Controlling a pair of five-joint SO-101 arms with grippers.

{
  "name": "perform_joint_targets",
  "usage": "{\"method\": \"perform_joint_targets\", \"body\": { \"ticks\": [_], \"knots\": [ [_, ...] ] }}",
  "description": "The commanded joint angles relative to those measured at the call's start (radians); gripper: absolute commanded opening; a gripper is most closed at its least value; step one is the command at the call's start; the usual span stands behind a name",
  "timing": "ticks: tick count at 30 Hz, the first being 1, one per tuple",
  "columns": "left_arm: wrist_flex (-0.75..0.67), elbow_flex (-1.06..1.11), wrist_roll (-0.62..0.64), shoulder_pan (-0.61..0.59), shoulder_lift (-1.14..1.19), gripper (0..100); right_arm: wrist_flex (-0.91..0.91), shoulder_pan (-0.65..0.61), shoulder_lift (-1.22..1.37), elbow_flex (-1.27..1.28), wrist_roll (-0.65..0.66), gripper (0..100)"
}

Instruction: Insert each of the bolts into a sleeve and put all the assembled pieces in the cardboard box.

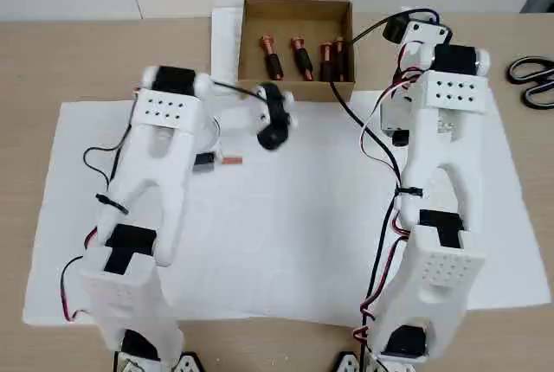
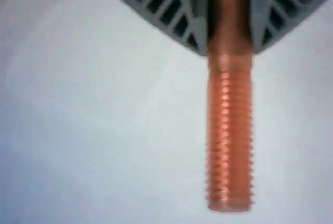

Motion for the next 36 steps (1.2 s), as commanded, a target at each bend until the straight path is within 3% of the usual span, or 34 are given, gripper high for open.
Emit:
{"method": "perform_joint_targets", "body": {
  "ticks": [1, 7, 36],
  "knots": [
    [0.017, 0.016, -0.083, 0.006, -0.044, 0, 0.002, 0.002, -0.074, 0.0, 0.006, 0.4],
    [0.009, 0.013, -0.146, 0.006, 0.034, 0, 0.002, 0.001, -0.074, 0.0, 0.006, 0.4],
    [-0.146, 0.012, -0.146, 0.051, 0.207, 1, 0.004, -0.065, -0.074, 0.0, 0.006, 0.4]
  ]
}}
